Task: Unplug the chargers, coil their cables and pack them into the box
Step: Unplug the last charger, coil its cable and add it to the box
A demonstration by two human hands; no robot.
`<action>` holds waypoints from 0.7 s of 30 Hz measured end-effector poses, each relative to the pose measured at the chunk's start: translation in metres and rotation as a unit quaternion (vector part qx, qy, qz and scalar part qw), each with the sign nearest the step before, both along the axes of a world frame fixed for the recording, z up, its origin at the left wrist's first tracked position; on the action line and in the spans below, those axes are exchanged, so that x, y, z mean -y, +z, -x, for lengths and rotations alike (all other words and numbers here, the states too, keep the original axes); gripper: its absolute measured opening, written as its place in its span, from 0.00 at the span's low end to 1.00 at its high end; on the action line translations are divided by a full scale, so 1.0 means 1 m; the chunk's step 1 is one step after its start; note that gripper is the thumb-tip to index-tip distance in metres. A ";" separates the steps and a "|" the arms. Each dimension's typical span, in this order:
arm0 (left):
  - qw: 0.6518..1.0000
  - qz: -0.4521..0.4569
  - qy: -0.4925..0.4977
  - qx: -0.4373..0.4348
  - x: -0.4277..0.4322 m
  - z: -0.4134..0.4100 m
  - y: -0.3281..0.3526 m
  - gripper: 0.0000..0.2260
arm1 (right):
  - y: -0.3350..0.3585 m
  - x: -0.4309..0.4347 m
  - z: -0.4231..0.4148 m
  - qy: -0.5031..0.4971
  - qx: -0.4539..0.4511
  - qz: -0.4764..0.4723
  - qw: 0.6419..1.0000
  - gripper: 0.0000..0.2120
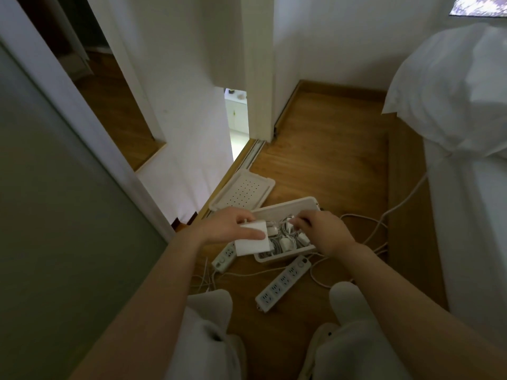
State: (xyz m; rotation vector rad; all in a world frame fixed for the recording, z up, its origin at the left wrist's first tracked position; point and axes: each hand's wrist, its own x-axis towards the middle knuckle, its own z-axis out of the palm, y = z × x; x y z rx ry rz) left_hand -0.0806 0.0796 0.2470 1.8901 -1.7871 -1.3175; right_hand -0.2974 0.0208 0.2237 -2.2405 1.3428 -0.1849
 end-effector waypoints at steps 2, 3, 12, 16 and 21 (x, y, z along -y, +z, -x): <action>0.999 0.025 0.027 -0.007 -0.001 -0.005 -0.005 0.11 | 0.004 0.000 0.002 -0.019 0.024 0.027 0.999 0.14; 0.998 0.037 0.039 -0.014 0.000 -0.006 -0.008 0.11 | 0.007 -0.002 0.000 -0.019 0.033 0.046 0.998 0.14; 0.978 0.113 0.157 -0.074 0.007 0.012 -0.014 0.09 | 0.026 -0.017 -0.009 -0.067 0.114 0.084 0.988 0.13; 0.962 0.124 0.228 -0.085 0.013 0.025 -0.013 0.10 | 0.030 -0.027 -0.014 -0.034 0.156 0.030 0.987 0.12; 0.916 0.096 0.347 -0.179 0.020 0.032 -0.008 0.16 | 0.028 -0.041 -0.024 0.037 0.155 0.031 0.987 0.12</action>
